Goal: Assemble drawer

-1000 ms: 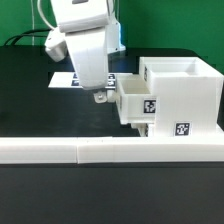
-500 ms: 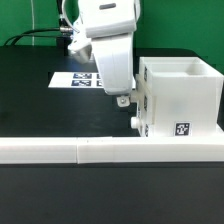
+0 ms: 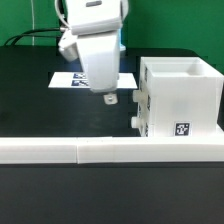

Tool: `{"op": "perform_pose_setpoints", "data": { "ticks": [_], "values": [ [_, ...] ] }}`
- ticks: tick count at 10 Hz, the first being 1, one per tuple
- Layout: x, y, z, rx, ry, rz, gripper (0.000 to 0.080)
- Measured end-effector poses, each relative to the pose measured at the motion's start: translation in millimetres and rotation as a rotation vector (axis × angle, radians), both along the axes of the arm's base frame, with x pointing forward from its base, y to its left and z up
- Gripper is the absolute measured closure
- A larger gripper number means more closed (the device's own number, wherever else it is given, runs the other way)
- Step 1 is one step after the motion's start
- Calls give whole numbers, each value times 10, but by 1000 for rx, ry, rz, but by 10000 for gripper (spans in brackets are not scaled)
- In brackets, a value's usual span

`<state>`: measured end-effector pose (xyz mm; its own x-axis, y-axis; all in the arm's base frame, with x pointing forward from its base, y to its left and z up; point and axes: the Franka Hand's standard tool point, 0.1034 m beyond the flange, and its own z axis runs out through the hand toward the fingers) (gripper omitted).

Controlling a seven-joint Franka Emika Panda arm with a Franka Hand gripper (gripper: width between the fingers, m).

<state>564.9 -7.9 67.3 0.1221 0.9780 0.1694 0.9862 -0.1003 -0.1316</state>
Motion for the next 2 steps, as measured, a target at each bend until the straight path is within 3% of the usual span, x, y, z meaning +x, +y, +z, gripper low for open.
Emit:
{"op": "perform_pose_setpoints", "data": {
  "ticks": [2],
  "values": [
    [0,-88,5,1,2,-8,151]
  ]
}}
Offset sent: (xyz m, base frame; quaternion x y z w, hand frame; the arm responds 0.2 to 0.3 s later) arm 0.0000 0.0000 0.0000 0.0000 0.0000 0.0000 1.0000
